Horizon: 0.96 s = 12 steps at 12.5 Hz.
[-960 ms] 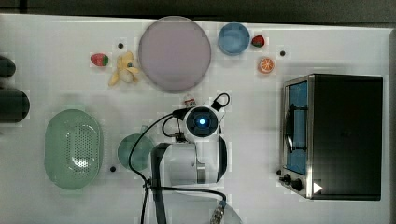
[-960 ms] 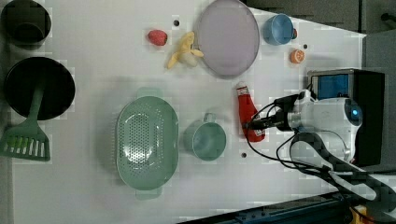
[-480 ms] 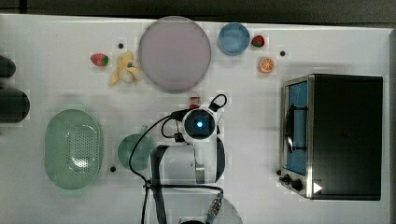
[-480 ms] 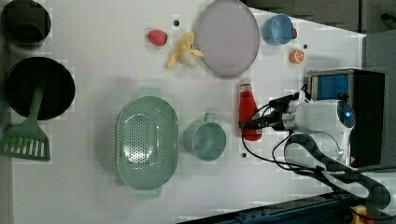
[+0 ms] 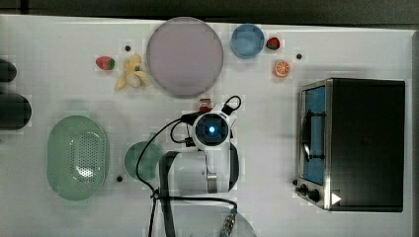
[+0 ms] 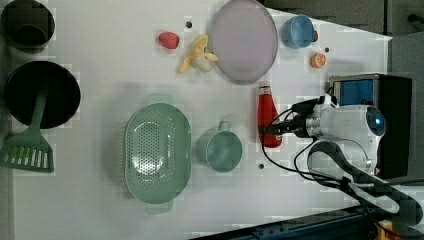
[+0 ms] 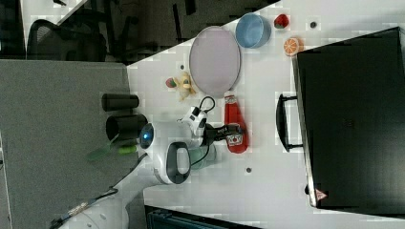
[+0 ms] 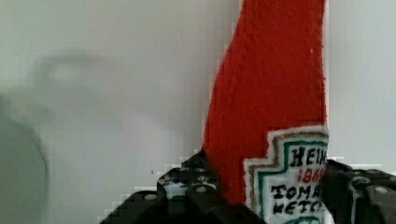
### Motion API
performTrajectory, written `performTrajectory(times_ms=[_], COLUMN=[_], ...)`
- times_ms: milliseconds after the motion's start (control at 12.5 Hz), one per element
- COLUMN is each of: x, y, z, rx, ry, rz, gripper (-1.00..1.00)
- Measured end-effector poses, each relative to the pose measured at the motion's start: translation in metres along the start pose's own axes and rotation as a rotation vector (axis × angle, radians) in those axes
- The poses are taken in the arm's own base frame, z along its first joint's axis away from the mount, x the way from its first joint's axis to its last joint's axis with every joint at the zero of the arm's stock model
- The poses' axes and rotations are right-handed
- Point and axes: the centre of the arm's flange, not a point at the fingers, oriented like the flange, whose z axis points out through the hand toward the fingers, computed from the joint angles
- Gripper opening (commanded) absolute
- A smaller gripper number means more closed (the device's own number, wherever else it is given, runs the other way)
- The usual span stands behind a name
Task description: Pick Ketchup from the table and place it in strainer.
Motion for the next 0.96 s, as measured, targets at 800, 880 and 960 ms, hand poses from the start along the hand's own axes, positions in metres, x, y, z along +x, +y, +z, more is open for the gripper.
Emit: performTrajectory(times_ms=[800,880,960], x=[0.019,0.024,0.026], y=[-0.062,-0.083,-0.108], z=[-0.261,-0.28,-0.289], rx=[-0.084,-0.054,-0.033], ry=[0.076,0.112,0.119], rz=[0.014,0.039,0.061], gripper=[0.25,0.25,0.25])
